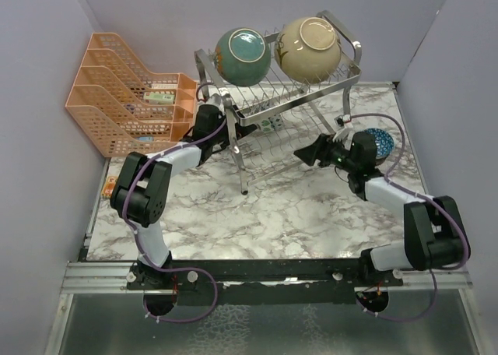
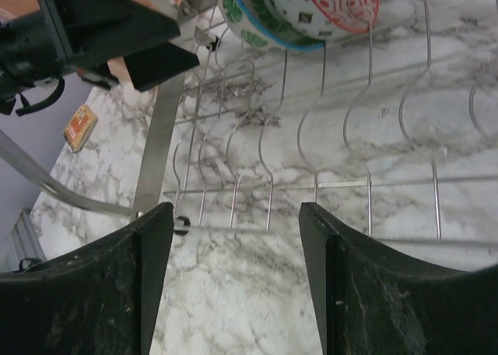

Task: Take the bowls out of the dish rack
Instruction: Pick up the bowl from the dish rack.

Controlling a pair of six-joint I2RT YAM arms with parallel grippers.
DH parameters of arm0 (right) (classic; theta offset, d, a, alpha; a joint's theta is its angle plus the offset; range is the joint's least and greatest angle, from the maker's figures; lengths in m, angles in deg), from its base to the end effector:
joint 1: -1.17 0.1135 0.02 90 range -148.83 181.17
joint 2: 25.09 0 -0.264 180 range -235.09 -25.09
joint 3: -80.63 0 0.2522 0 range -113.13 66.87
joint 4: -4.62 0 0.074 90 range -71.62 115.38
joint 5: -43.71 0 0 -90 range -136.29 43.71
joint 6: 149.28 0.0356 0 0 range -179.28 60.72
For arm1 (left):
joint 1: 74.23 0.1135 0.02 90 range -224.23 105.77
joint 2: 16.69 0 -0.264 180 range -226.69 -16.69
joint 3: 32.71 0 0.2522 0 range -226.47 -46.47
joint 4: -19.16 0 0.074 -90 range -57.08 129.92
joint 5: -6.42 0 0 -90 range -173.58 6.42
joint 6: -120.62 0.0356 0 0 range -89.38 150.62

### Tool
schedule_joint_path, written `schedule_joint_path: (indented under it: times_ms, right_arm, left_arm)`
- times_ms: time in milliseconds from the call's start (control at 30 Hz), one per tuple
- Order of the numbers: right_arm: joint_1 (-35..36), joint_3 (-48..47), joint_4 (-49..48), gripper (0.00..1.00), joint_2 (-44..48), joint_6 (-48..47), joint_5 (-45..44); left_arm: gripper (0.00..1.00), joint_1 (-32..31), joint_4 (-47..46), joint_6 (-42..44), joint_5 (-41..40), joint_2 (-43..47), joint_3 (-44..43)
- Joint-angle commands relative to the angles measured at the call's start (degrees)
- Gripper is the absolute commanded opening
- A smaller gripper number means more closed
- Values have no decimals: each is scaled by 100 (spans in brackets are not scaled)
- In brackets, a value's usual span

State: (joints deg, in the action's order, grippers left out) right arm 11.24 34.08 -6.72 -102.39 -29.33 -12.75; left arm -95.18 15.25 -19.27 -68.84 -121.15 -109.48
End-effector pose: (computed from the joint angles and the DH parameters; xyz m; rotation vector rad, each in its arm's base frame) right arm 0.2688 0.0677 0.2076 -0.0728 1.9840 1.0201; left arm 0.3782 -0.1545 0.2082 -0.3569 2.0995 -1.0257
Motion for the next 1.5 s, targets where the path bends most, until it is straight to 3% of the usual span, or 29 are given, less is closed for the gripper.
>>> schedule_joint_path:
  times_ms: [0,233,633,967,1233,1467]
  right_arm:
    - [186,-358,-1422,66,-607,-370,-237]
    - [411,-919,-2411,66,-1621,-633,-610]
    - [680,-2123,-3005,65,-3086,-568,-817]
    - [713,-2763,-2812,52,-3630,-490,-635]
    - [788,-3172,-2466,48,-3987,-547,-372]
    - [802,-3343,-2429,35,-4130,-531,-189]
  left_arm:
    - [89,48,-129,41,101,275,280]
    - [77,44,-123,131,125,367,380]
    - [62,46,-62,419,23,691,710]
    - [60,45,-254,370,14,528,961]
    - [59,55,-208,377,-110,363,978]
    - [58,63,-117,440,-123,348,961]
